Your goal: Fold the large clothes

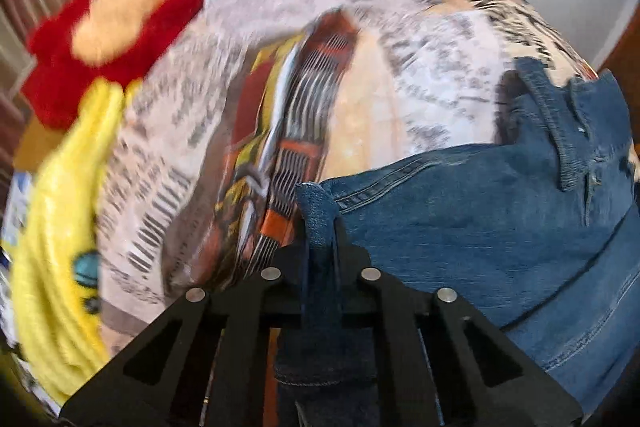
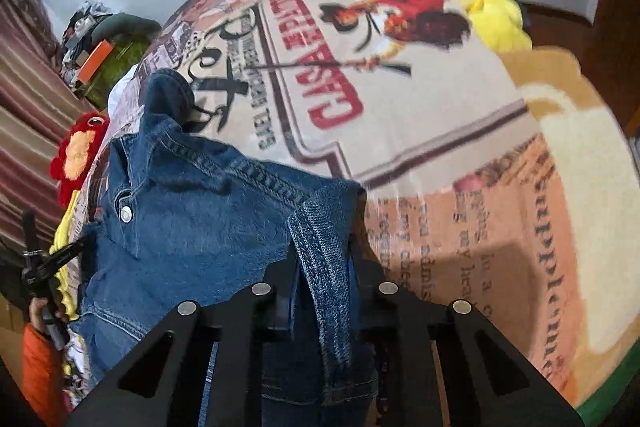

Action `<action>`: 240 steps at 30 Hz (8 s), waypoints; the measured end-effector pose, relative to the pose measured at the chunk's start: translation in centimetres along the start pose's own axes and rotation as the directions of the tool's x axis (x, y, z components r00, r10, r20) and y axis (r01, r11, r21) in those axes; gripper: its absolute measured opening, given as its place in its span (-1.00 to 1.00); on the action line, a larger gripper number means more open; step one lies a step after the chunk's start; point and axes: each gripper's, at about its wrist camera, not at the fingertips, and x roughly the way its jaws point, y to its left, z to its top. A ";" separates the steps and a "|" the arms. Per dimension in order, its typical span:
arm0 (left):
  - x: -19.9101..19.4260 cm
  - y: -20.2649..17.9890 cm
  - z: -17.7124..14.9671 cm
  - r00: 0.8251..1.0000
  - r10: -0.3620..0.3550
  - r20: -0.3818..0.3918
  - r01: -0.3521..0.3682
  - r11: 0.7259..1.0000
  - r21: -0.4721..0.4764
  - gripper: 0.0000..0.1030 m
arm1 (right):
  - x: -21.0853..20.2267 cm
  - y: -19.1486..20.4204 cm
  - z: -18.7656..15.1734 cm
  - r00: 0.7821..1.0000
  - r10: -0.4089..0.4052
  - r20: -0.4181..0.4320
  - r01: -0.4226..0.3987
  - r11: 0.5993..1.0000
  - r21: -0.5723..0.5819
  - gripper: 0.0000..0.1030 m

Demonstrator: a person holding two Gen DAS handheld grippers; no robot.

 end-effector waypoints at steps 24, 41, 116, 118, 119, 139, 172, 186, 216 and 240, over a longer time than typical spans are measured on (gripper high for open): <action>-0.3 -0.3 6.4 0.992 0.085 0.090 -0.085 0.996 -0.007 -0.82 | 2.3 3.0 7.8 0.980 -0.180 0.085 0.190 0.972 -0.135 -0.70; 2.7 -0.5 4.4 0.991 0.131 0.000 -0.131 0.991 0.016 -0.74 | 1.5 0.9 4.9 0.966 -0.243 0.094 0.254 0.957 -0.139 0.18; -15.3 0.3 -23.9 0.982 -0.191 0.011 0.189 0.960 -0.208 -0.74 | -17.2 4.5 -25.5 0.992 0.102 0.078 -0.110 0.989 0.100 -0.65; -16.1 0.4 -23.1 0.979 -0.197 0.047 0.202 0.958 -0.204 -0.75 | -17.5 4.7 -24.9 0.990 0.112 0.086 -0.119 0.989 0.087 -0.67; -16.6 0.4 -22.5 0.978 -0.199 0.069 0.209 0.957 -0.199 -0.75 | -17.8 4.9 -24.4 0.988 0.120 0.095 -0.127 0.989 0.073 -0.68; -20.5 -2.3 -6.5 0.917 -0.169 0.360 0.191 0.981 -0.027 -0.77 | -18.7 9.5 -8.7 0.957 0.115 0.265 -0.083 0.988 -0.129 -0.68; 3.2 2.7 8.3 0.991 0.061 0.119 -0.029 0.967 -0.255 -1.00 | 0.5 3.8 10.4 0.954 -0.202 0.220 0.210 0.978 -0.013 -0.67; -3.7 -2.0 7.6 0.988 -0.013 0.152 0.016 1.000 -0.018 -0.31 | -3.9 7.2 7.7 0.976 -0.115 0.185 0.150 0.971 -0.187 -0.66; 0.7 0.6 0.1 0.987 0.158 0.039 -0.159 0.987 0.034 0.69 | 2.4 16.4 -1.9 0.999 -0.028 0.036 0.044 0.816 -0.576 -0.66; -5.4 -9.6 -3.0 0.991 -0.082 0.105 0.062 0.981 0.182 0.68 | -2.7 8.7 -3.9 0.980 -0.183 0.076 0.198 0.890 -0.411 -0.56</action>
